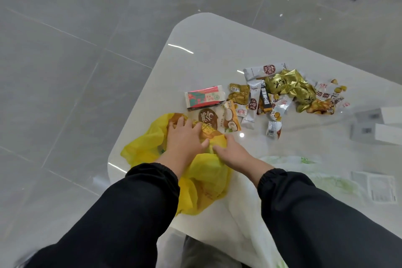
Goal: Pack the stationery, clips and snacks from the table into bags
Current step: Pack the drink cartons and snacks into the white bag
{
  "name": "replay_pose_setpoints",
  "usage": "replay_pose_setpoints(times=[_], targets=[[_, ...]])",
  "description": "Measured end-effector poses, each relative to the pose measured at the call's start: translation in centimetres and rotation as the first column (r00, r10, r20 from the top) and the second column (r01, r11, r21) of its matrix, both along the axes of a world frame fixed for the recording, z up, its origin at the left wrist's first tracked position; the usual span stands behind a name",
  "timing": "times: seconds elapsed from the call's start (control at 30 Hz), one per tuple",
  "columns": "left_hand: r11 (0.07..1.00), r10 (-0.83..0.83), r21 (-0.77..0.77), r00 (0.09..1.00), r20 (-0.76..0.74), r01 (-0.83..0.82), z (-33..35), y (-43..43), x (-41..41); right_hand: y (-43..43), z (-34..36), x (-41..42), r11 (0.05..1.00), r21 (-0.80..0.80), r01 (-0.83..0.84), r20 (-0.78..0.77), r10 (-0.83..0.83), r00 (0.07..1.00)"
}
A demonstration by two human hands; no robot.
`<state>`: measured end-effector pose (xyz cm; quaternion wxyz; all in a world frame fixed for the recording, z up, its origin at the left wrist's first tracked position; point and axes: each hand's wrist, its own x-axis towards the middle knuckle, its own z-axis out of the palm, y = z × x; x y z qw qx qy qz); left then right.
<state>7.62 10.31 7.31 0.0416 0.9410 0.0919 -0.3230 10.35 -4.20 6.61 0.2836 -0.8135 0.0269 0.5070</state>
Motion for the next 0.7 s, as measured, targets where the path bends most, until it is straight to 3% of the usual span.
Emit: replay_pose_setpoints(times=[0.27,0.4,0.53,0.7], targets=[[0.994,0.111,0.018,0.994,0.011,-0.111,-0.1,1.8,-1.4,1.9,0.0,-1.2,0.997,0.075,0.012,0.001,-0.012,1.000],[0.997,0.004,0.073,0.998,0.062,-0.009,0.8,2.1,0.3,1.0,1.1,1.1,0.991,-0.019,-0.132,0.170,0.133,0.976],[0.999,0.015,-0.032,0.974,0.226,-0.008,0.6,2.8,3.0,-0.8,1.4,4.6,0.998,-0.054,-0.011,0.400,0.032,0.916],[0.992,0.099,-0.105,0.968,0.231,-0.076,-1.2,2.3,6.0,-1.5,0.0,7.5,0.990,-0.091,0.106,0.343,-0.069,0.937]])
